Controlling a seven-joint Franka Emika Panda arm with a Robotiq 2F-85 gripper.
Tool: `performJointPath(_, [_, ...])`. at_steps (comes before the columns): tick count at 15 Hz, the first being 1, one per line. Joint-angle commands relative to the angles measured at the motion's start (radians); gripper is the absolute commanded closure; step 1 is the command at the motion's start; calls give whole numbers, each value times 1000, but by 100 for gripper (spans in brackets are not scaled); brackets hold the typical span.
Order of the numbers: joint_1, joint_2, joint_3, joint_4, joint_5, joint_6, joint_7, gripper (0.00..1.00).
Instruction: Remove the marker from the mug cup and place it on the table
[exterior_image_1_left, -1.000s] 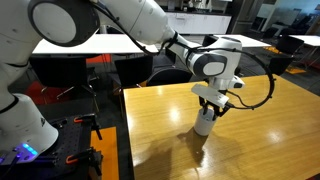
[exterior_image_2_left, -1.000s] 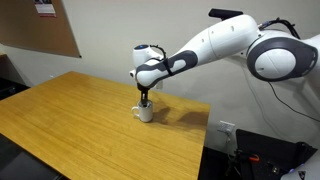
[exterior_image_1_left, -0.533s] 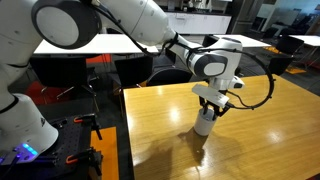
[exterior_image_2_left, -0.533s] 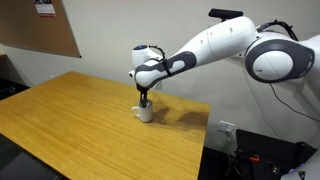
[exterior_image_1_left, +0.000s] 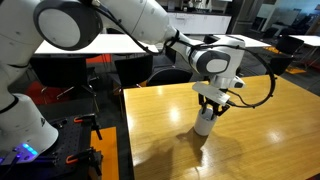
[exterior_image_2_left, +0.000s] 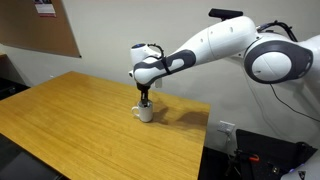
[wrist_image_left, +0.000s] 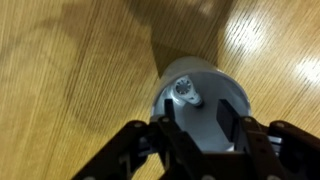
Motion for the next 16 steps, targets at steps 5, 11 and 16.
performJointPath(5, [5,44,-3,105,-9,-116,-15,53])
performJointPath(11, [4,77,-3,153,-8,-149,-15,54])
performJointPath(16, [6,95,-6,185,-12,-179,-11,56])
